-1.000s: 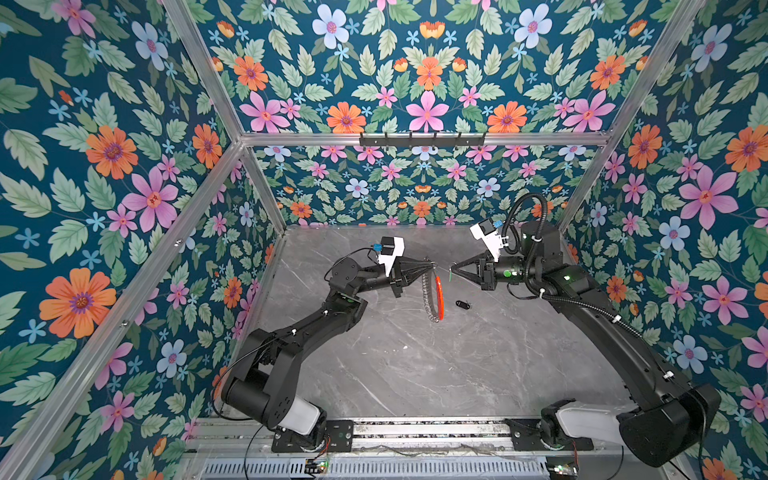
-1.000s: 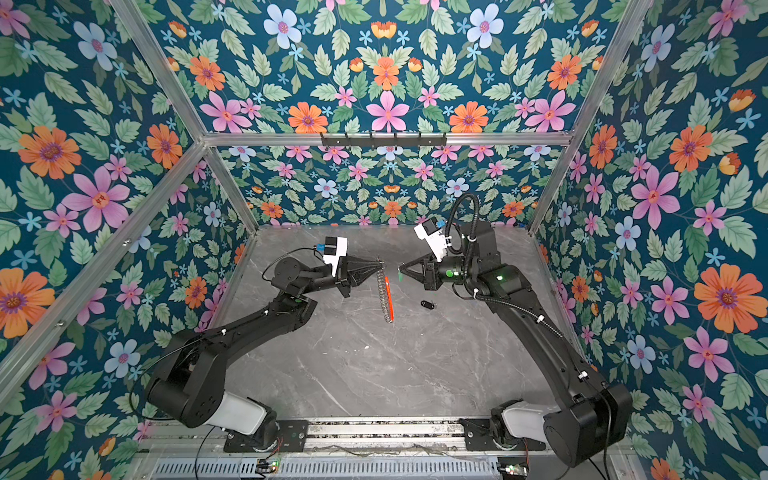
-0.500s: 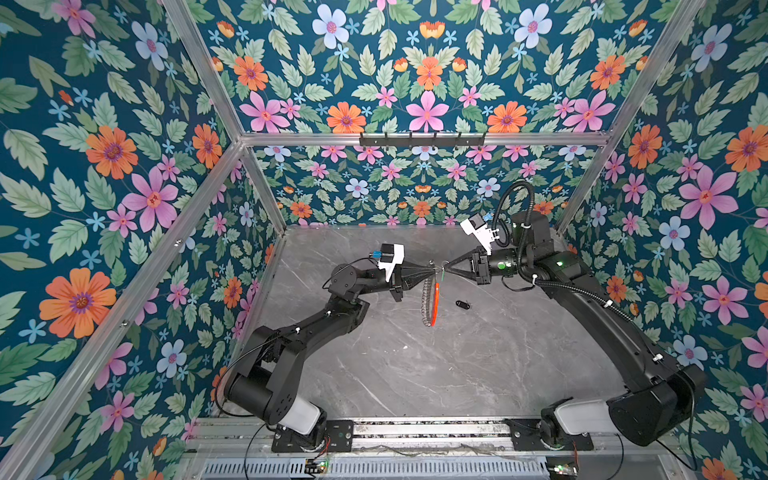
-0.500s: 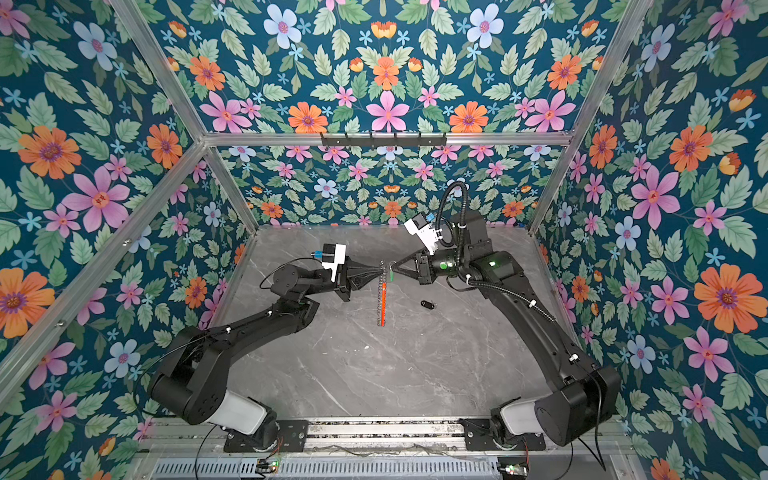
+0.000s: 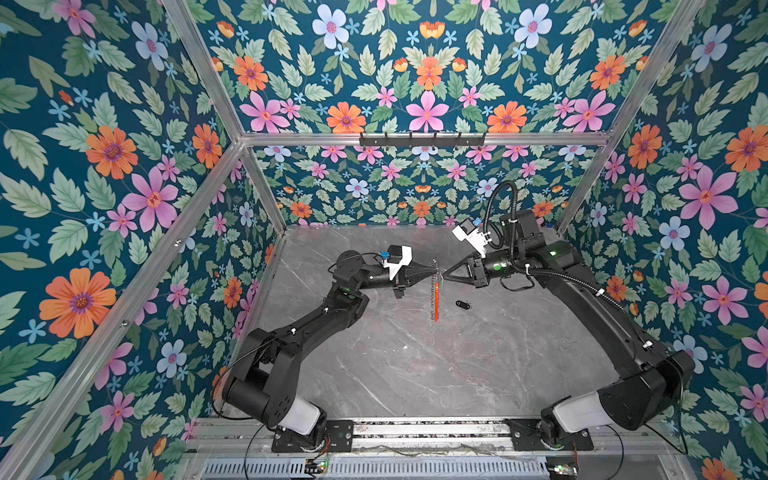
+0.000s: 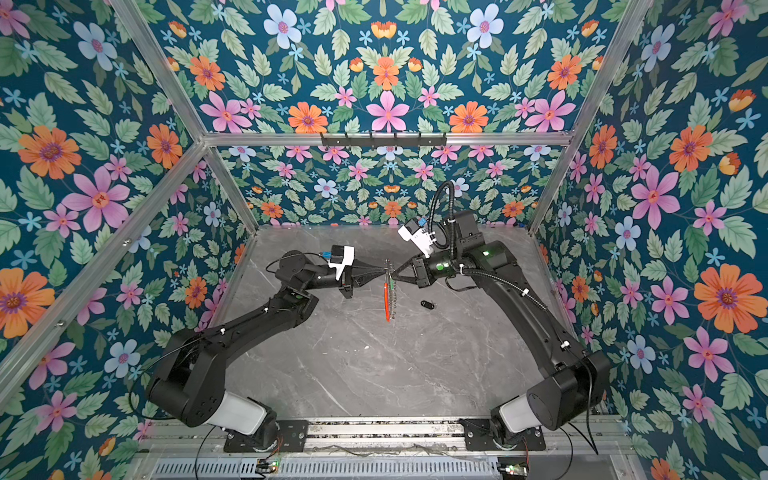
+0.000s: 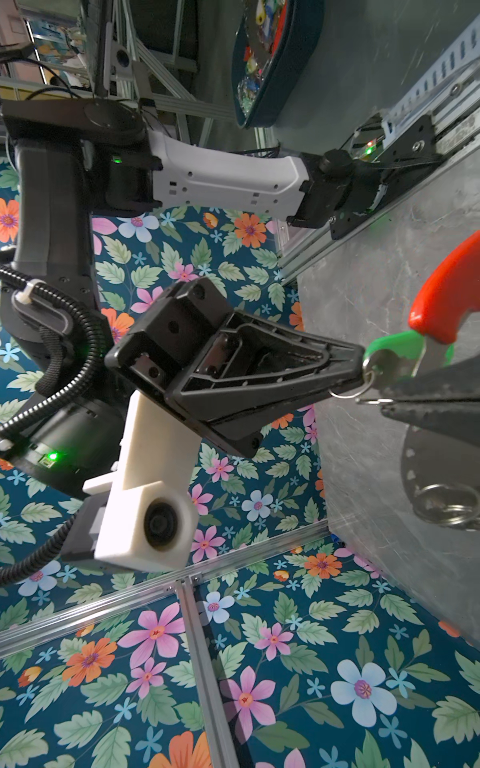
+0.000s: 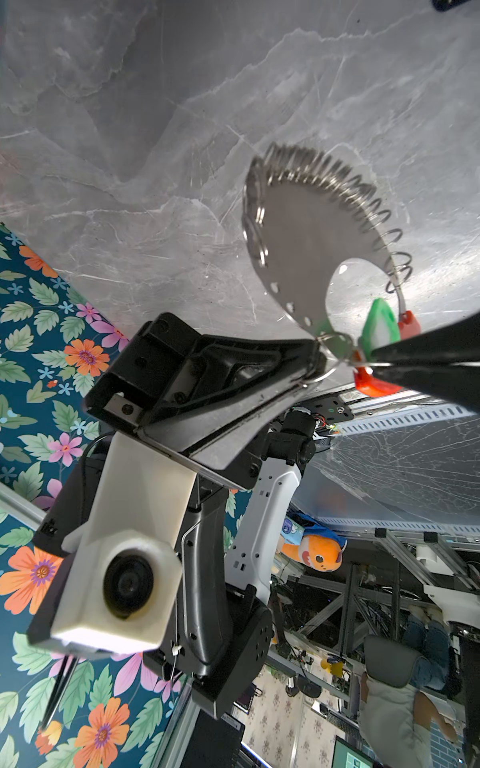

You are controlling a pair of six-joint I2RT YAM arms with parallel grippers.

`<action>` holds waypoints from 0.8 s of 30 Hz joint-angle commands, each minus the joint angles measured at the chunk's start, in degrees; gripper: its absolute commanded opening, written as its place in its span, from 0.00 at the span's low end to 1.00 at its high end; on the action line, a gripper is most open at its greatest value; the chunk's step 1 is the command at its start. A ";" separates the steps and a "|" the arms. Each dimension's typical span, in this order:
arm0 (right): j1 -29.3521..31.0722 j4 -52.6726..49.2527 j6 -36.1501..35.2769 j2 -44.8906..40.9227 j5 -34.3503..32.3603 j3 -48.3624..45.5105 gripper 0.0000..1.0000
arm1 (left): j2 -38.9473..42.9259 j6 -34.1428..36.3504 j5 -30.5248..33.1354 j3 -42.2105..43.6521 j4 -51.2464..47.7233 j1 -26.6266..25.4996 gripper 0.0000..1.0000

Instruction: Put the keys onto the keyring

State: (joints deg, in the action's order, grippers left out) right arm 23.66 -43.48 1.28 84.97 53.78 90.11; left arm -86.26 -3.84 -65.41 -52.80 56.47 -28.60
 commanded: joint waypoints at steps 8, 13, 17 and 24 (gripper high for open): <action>0.16 -3.24 -2.75 3.14 0.68 3.45 0.00 | -0.92 2.45 -3.87 -1.43 -2.02 -0.03 0.00; 0.11 8.14 3.16 -1.03 -3.04 -2.74 0.00 | -0.68 0.05 1.59 -1.17 -1.13 0.05 0.00; -0.62 25.21 14.25 -6.36 -7.73 -12.75 0.00 | -1.89 -11.30 8.49 2.42 14.91 -0.53 0.00; -1.71 53.60 33.87 -7.86 -1.46 -23.01 0.00 | -3.28 -17.45 14.68 5.24 25.01 -1.24 0.00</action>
State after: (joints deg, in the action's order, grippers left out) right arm 22.00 -7.53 24.01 76.95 48.71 68.29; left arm -89.67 -17.65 -54.61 -47.70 72.90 -29.56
